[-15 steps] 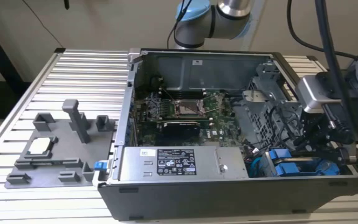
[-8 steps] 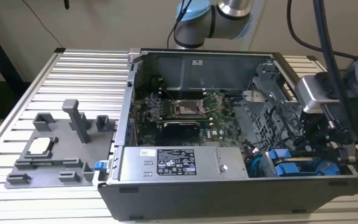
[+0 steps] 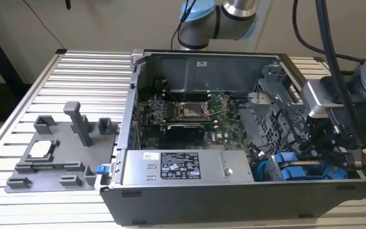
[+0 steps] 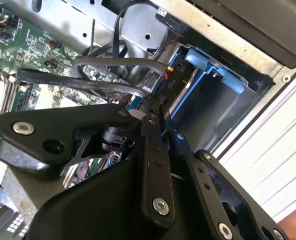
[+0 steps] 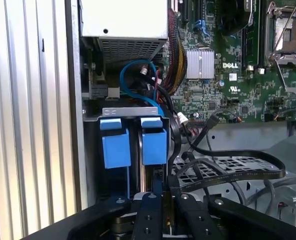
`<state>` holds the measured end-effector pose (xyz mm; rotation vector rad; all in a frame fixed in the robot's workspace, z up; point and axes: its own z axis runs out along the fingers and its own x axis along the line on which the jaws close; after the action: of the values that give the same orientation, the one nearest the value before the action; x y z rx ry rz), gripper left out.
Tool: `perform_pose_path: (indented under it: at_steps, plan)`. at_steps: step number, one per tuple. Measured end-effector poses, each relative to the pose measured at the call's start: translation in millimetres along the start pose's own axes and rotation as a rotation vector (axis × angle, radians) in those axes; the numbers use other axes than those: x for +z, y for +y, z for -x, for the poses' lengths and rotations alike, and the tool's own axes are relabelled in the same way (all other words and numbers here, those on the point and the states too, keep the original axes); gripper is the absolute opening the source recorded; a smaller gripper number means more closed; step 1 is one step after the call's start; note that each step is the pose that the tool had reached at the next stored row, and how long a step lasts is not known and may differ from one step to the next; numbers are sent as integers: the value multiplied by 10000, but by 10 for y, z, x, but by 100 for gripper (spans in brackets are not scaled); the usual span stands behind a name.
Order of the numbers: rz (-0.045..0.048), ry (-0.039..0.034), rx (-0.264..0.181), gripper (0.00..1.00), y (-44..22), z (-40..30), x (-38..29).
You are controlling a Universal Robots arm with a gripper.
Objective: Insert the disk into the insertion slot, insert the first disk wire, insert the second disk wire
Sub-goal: 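Insert the second disk wire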
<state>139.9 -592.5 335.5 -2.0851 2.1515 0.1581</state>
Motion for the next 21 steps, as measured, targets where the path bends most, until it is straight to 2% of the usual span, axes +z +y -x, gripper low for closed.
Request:
perform_pose_path:
  at_steps: [5, 6, 7, 10, 15, 21]
  plan:
    - [-3, -1, 11, 18, 0, -2, 14]
    - [-2, -2, 18, 24, 0, -2, 14]
    - [-2, -3, 26, 24, 0, -2, 13]
    - [9, 0, 49, 24, 0, 3, -18]
    - [8, 2, 110, 24, -3, 25, -140]
    - [9, 3, 160, 24, -8, 67, -380]
